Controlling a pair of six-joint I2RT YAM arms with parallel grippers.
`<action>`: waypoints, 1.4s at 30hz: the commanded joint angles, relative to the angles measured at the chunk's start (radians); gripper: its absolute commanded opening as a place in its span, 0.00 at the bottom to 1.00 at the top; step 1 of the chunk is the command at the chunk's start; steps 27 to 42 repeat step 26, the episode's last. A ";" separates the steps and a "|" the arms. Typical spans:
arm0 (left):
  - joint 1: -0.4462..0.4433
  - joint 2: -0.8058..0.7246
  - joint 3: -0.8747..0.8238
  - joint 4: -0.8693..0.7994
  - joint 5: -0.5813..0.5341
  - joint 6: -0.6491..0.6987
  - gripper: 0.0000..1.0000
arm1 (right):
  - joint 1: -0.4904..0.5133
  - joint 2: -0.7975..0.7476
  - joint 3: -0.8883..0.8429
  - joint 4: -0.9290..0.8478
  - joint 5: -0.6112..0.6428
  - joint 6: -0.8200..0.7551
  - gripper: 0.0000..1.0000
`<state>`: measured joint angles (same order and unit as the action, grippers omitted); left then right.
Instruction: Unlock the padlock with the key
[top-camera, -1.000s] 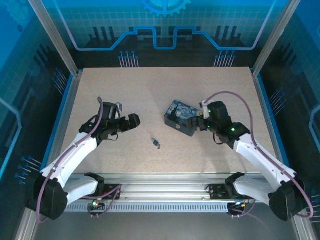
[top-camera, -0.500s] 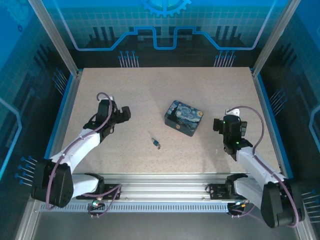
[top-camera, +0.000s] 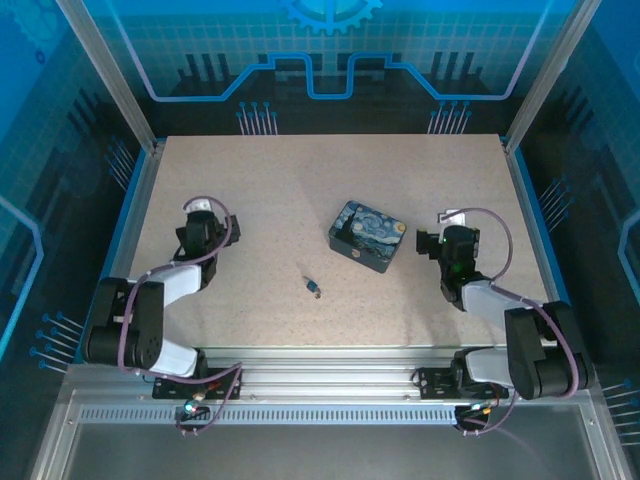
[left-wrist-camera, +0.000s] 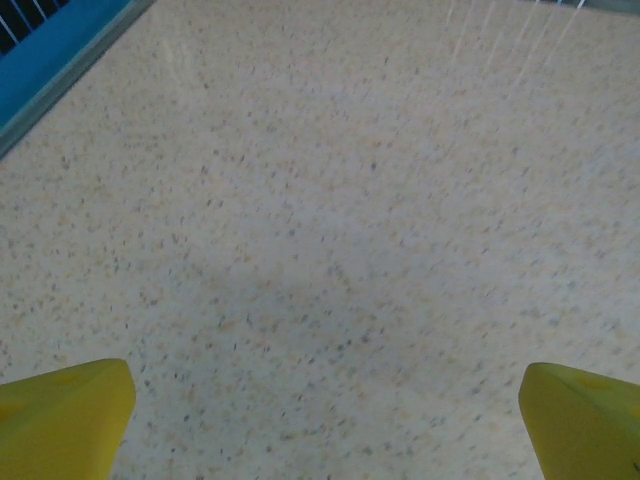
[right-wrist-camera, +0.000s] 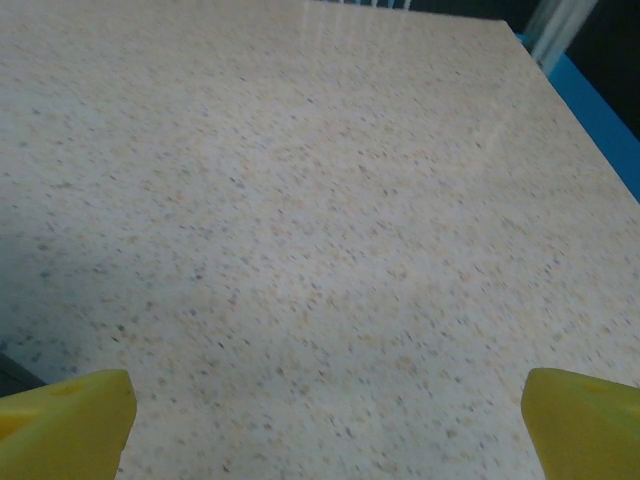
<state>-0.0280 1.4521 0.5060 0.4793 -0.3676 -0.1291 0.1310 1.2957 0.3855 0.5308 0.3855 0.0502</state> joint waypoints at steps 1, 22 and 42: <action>0.007 0.042 -0.051 0.260 0.071 0.068 0.99 | -0.035 0.039 -0.011 0.184 -0.122 -0.026 1.00; -0.033 0.101 -0.142 0.482 0.064 0.125 0.99 | -0.045 0.209 0.033 0.252 -0.181 -0.030 1.00; -0.033 0.100 -0.142 0.484 0.066 0.127 0.99 | -0.045 0.208 0.032 0.253 -0.181 -0.029 1.00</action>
